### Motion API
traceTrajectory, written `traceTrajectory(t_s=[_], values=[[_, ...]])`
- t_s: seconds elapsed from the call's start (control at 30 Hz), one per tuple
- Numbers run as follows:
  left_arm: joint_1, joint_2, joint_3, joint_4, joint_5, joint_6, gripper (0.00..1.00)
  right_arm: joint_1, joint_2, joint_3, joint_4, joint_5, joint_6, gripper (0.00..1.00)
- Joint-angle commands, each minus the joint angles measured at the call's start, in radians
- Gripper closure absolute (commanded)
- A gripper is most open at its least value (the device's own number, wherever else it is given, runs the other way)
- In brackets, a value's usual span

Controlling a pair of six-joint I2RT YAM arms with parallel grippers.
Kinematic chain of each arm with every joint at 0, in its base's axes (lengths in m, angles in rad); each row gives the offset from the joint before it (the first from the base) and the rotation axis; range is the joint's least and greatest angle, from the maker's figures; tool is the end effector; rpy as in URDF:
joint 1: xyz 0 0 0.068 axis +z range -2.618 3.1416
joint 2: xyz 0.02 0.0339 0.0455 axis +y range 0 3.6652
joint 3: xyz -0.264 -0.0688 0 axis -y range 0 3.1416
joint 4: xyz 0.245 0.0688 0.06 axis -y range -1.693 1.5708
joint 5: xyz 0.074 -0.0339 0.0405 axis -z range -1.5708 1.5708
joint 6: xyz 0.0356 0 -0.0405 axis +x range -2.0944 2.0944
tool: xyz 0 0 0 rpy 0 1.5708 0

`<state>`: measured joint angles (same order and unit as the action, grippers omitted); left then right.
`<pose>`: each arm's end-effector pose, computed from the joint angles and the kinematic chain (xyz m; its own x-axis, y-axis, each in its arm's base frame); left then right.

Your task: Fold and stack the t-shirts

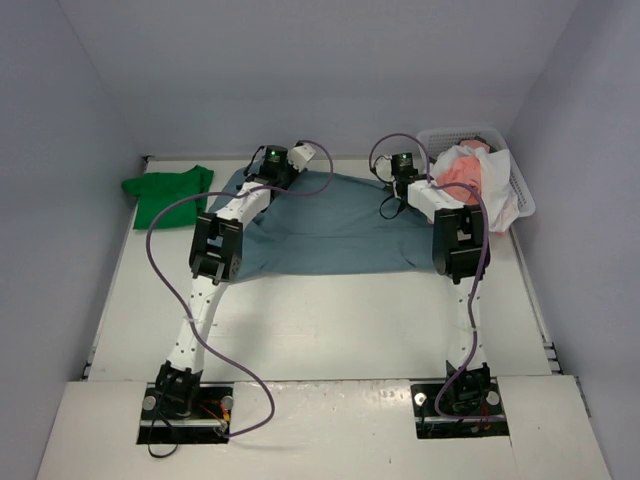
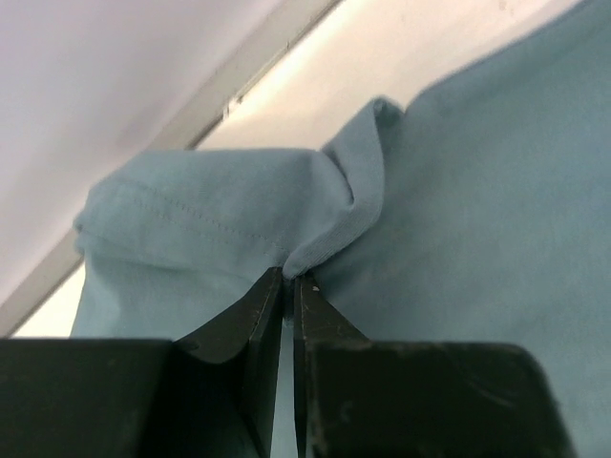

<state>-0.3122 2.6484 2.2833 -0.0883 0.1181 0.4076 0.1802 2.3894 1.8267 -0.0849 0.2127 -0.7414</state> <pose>0.5708 -0.1886 0.1592 -0.2218 0.4852 -0.8458 0.5378 0.7844 0.3090 0.5314 0.0892 0.1483 -0.4313 -0.7495 -0.5022 -0.4079 0.6585 -0.6325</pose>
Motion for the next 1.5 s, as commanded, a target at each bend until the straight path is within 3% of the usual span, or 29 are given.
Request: traceTrajectory(t_s=[0.0, 0.37, 0.7, 1.47], values=[[0.021, -0.186, -0.04, 0.071, -0.024, -0.018, 0.97, 0.019, -0.059, -0.061, -0.096, -0.076, 0.062, 1.0], [0.047, -0.375, -0.258, 0.176, -0.058, -0.004, 0.97, 0.039, -0.148, -0.125, -0.085, -0.062, 0.074, 1.0], [0.062, -0.478, -0.363, 0.199, -0.052, -0.013, 0.97, 0.061, -0.183, -0.133, -0.084, -0.023, 0.08, 1.0], [0.068, -0.522, -0.375, 0.171, -0.038, -0.029, 0.97, 0.07, -0.288, -0.133, 0.162, 0.07, 0.192, 1.0]])
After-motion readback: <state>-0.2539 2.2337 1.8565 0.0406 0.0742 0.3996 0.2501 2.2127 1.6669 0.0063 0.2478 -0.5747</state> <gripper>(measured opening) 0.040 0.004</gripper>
